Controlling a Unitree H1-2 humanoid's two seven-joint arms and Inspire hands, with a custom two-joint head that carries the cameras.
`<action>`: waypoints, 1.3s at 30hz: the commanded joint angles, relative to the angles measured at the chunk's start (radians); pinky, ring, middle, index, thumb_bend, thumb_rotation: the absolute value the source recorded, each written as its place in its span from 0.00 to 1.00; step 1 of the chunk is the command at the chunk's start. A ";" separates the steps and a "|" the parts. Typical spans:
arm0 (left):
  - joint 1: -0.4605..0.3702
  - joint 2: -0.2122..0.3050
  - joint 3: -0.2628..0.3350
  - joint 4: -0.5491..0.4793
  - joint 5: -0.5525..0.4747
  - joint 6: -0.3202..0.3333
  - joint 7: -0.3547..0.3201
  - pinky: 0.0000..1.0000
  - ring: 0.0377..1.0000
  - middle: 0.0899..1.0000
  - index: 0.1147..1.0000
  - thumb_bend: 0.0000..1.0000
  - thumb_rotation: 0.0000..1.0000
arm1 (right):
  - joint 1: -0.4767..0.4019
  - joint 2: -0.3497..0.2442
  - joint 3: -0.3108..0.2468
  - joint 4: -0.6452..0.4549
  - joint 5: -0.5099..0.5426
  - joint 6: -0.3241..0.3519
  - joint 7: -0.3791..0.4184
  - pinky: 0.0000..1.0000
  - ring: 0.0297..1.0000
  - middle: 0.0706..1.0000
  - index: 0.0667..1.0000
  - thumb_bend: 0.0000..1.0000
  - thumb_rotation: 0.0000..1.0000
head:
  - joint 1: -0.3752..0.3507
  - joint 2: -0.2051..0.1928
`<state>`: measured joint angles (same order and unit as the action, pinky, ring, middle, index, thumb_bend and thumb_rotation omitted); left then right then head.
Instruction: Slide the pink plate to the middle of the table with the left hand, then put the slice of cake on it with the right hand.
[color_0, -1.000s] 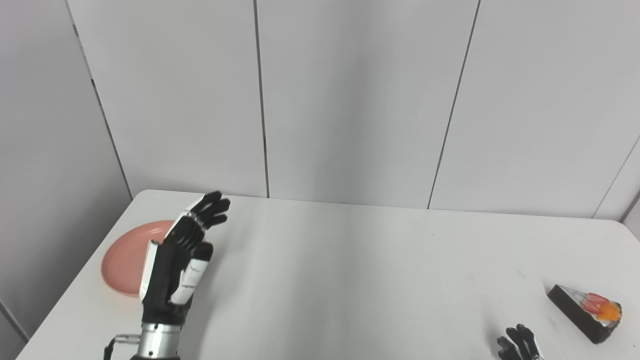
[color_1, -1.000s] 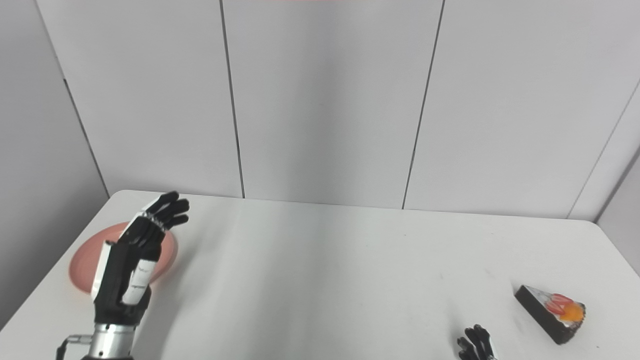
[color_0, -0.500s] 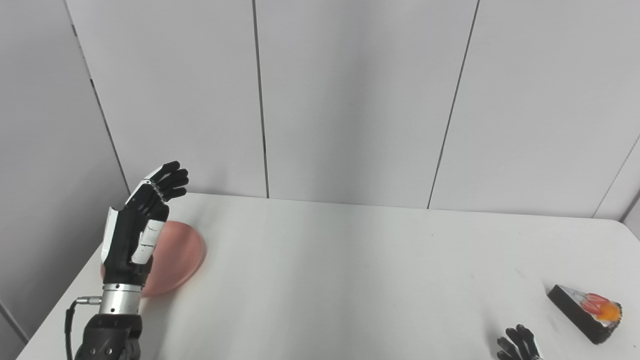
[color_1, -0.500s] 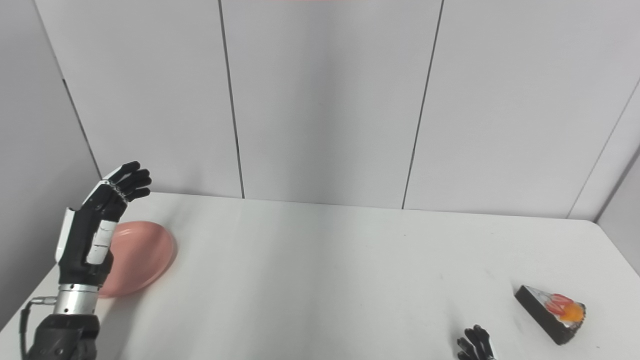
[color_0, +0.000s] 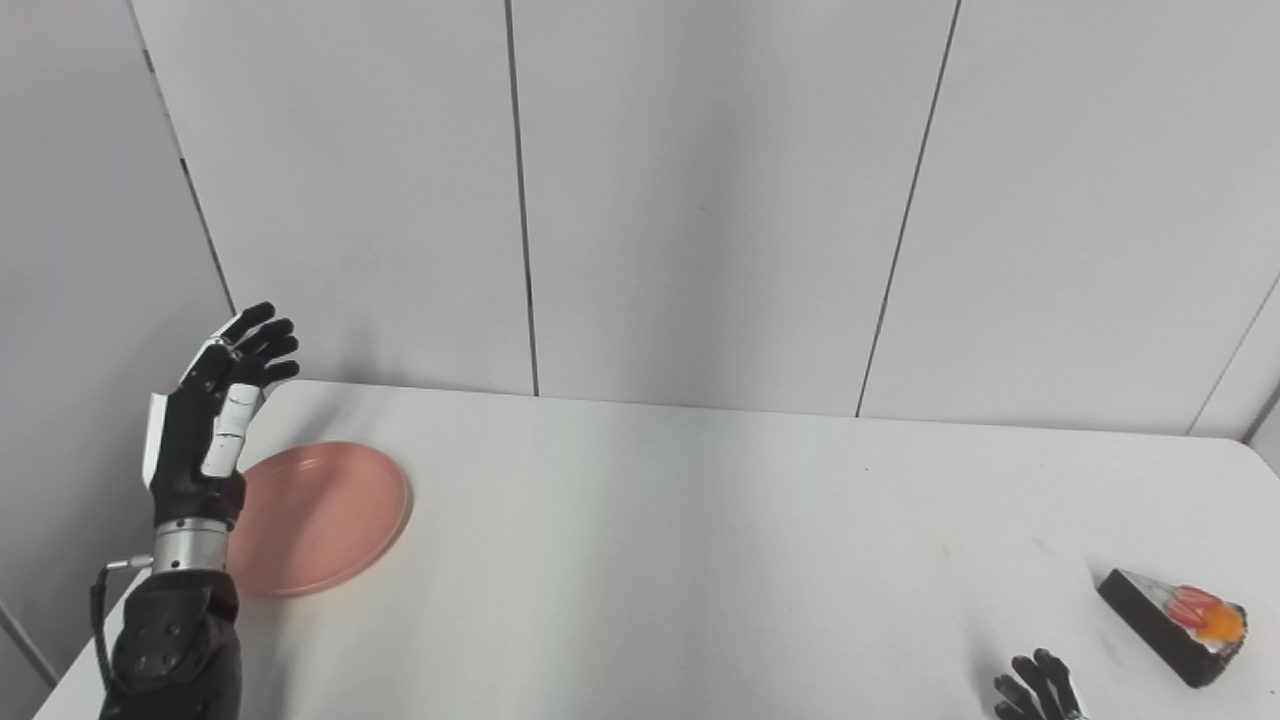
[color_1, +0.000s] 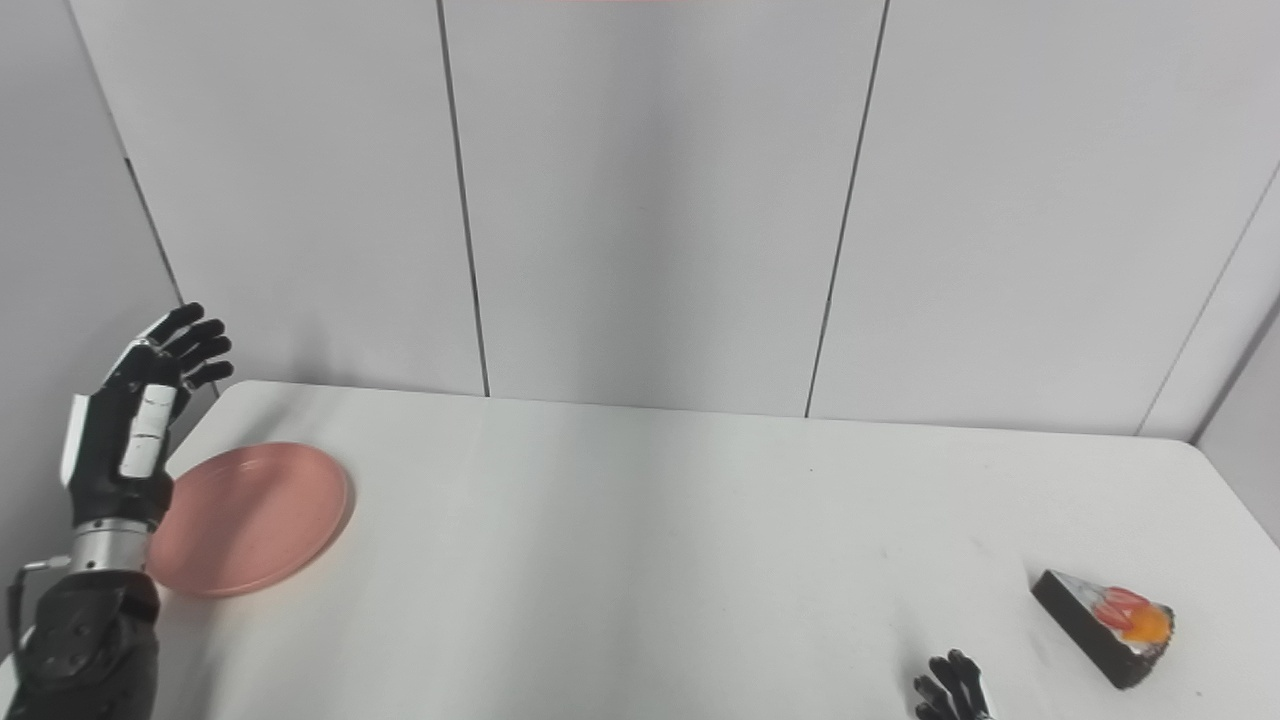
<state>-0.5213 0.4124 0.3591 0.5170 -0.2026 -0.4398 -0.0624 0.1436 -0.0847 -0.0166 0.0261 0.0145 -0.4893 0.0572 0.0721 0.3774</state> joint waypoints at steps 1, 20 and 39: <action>-0.057 0.051 0.021 0.020 -0.016 -0.029 -0.010 0.76 0.78 0.77 0.74 0.92 0.77 | 0.010 -0.010 -0.001 0.074 -0.021 0.021 -0.004 0.88 0.89 0.92 0.95 0.77 0.95 | 0.001 0.001; -0.219 0.203 0.057 0.579 -0.128 -0.030 -0.161 0.70 0.76 0.76 0.74 0.83 0.77 | 0.018 -0.017 -0.006 0.067 -0.017 0.020 -0.006 0.88 0.90 0.93 0.95 0.78 0.94 | -0.002 0.012; -0.211 0.217 0.041 0.806 -0.104 -0.030 -0.144 0.61 0.64 0.64 0.66 0.93 0.73 | 0.024 -0.017 -0.001 0.056 -0.028 0.021 -0.010 0.87 0.89 0.92 0.94 0.77 0.95 | -0.018 0.026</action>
<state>-0.7114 0.6040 0.4007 1.3111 -0.3097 -0.4601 -0.2122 0.1522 -0.0893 -0.0148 0.0213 0.0029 -0.4893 0.0476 0.0537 0.4019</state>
